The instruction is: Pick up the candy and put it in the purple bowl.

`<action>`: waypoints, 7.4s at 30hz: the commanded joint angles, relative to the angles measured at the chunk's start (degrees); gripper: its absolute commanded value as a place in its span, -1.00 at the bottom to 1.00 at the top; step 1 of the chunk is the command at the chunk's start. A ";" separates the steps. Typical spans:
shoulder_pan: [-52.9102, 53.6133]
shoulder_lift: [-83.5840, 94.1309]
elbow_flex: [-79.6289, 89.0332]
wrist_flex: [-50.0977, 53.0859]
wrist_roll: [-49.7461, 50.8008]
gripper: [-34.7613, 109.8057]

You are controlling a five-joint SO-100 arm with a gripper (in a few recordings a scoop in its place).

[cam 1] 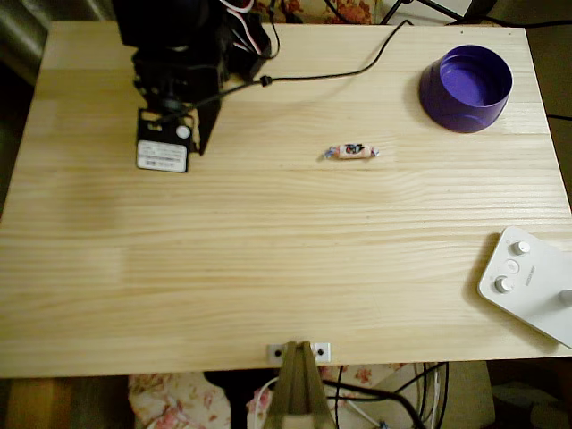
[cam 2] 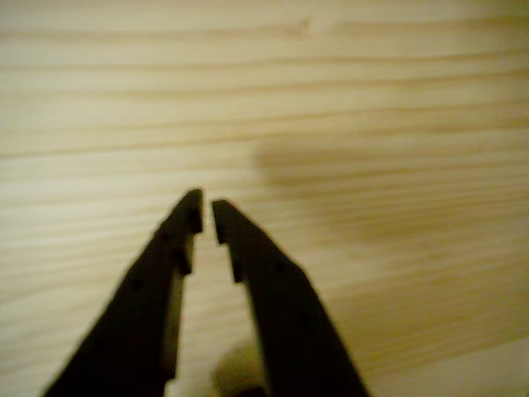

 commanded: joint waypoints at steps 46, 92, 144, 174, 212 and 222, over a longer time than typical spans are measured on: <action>-3.16 -19.25 -24.17 -3.69 0.62 -0.53; -59.15 -54.49 -67.76 22.50 -18.63 -0.40; -65.48 -84.81 -58.62 -2.20 -9.14 -0.24; -62.31 -89.56 -56.78 -8.17 -11.60 -0.24; -61.61 -91.05 -51.42 -15.12 -11.34 -0.33; -61.61 -89.03 -51.33 -14.41 -10.99 -0.39</action>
